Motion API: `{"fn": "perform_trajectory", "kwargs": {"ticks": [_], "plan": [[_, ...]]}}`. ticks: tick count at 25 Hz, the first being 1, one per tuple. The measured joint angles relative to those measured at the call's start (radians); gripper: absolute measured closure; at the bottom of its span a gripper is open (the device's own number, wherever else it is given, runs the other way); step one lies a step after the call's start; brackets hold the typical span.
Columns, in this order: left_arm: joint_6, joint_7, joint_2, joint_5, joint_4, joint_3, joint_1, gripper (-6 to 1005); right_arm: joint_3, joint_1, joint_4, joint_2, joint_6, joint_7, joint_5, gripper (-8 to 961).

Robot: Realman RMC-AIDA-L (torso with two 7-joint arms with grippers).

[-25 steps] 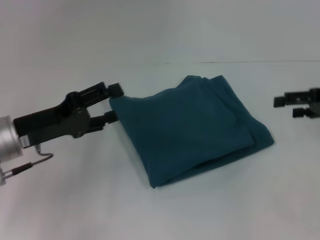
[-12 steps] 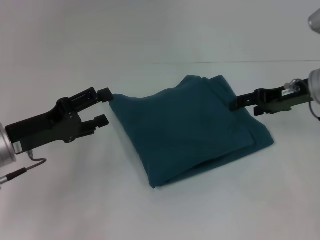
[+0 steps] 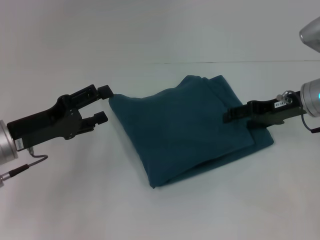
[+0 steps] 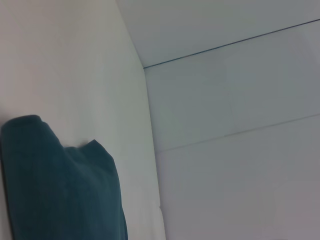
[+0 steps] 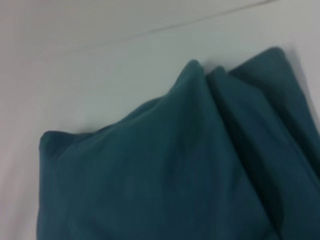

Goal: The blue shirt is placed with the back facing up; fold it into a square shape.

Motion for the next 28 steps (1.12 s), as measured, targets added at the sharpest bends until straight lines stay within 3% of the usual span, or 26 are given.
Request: {"fn": "perform_trajectory", "kwargs": {"ticks": [10,20,28], "plan": [[-0.019,0.003,-0.005,-0.006,-0.001,-0.001,-0.003,66,-0.003,-0.026,-0.033,-0.018,-0.075,0.036,-0.003,53],[-0.027,0.011,-0.006,-0.007,-0.006,-0.002,-0.005,66,-0.045,-0.025,-0.013,0.020,-0.013,0.033,-0.003,73],[-0.028,0.024,-0.006,-0.008,-0.024,-0.008,-0.005,67,-0.059,-0.027,0.003,0.023,0.014,0.045,0.002,90]]}}
